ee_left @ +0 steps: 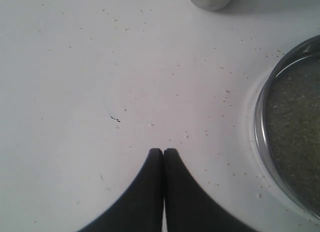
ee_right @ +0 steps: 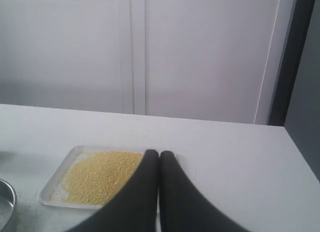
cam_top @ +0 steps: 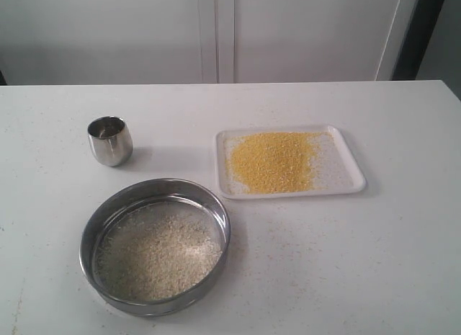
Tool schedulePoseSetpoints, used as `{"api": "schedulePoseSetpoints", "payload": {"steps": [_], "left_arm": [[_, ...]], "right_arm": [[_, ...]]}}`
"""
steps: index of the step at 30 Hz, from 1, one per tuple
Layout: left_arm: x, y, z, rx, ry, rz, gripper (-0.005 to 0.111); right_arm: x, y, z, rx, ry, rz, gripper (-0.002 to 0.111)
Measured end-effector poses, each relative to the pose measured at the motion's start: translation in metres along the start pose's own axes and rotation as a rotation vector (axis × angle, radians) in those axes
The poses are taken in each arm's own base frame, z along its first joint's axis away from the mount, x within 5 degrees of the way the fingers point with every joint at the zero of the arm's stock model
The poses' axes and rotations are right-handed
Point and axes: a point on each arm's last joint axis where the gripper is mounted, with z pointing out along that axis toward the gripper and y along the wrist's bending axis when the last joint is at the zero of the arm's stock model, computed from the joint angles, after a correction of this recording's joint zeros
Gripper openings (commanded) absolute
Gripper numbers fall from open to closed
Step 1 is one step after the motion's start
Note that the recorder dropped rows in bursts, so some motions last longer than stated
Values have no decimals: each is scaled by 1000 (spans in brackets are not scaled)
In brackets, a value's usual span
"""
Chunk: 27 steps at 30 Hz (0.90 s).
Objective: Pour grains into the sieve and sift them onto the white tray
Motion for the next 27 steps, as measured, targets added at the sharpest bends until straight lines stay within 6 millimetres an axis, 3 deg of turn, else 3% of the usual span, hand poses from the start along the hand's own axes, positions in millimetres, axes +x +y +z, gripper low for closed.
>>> {"api": "schedulePoseSetpoints", "payload": {"steps": [6, 21, 27], "left_arm": [[0, 0, 0, 0, 0, 0, 0], [0, 0, 0, 0, 0, 0, 0], [0, 0, 0, 0, 0, 0, 0]], "right_arm": [[35, -2, -2, 6, 27, 11, 0], [96, -5, 5, 20, 147, 14, 0], [103, -6, 6, 28, 161, -10, 0]]}}
